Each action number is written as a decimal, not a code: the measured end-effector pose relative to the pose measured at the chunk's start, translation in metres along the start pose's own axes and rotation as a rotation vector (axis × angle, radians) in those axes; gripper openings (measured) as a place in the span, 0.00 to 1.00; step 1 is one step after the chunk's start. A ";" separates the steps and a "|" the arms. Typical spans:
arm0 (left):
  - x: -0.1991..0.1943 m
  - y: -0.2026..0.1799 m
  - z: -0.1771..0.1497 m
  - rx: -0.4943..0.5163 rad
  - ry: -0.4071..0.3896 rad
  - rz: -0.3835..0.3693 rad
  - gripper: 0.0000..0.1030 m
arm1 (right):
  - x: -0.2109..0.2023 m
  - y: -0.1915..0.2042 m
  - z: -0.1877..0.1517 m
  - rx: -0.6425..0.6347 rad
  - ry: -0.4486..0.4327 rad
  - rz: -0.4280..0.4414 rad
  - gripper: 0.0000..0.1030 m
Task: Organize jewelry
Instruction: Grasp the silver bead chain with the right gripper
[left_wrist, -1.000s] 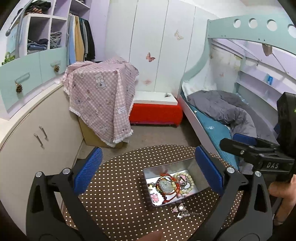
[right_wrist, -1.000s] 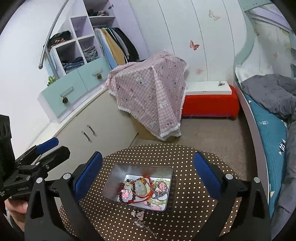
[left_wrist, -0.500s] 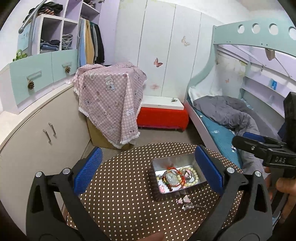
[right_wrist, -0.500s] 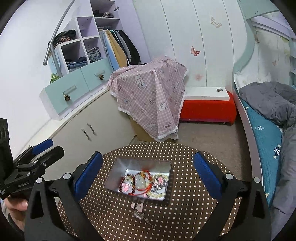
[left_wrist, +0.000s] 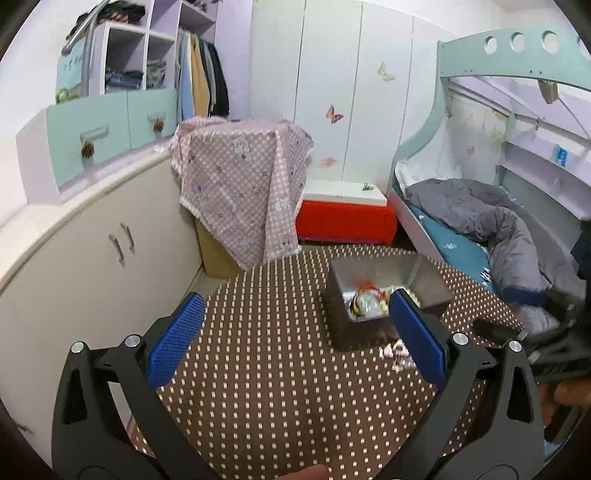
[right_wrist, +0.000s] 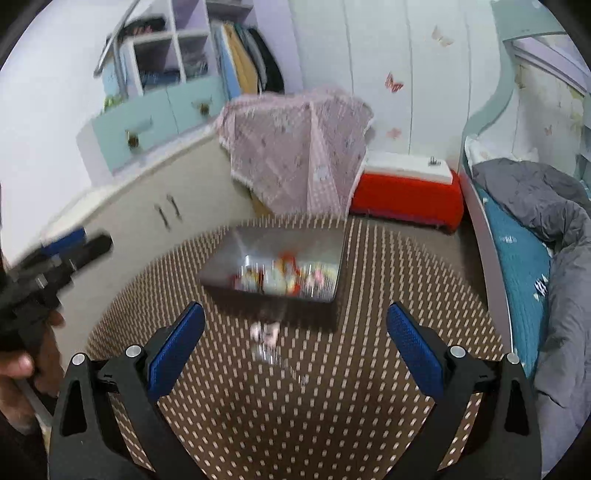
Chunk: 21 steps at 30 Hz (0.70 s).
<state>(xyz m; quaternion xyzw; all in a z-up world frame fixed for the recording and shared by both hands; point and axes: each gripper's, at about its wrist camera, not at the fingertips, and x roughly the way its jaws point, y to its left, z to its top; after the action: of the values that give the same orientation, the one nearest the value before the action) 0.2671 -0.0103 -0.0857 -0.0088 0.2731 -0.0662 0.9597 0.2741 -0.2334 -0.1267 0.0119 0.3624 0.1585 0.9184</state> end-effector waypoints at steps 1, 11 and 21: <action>0.001 0.002 -0.005 -0.010 0.013 -0.006 0.95 | 0.008 0.001 -0.007 -0.003 0.024 -0.001 0.92; 0.017 0.003 -0.040 -0.024 0.121 0.012 0.95 | 0.066 0.012 -0.033 -0.057 0.147 0.007 0.70; 0.026 -0.009 -0.046 -0.003 0.153 0.004 0.95 | 0.083 0.030 -0.037 -0.152 0.147 0.035 0.08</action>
<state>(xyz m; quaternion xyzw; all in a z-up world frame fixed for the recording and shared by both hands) 0.2636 -0.0221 -0.1373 -0.0048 0.3458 -0.0645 0.9361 0.2979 -0.1840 -0.2045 -0.0629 0.4154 0.2022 0.8847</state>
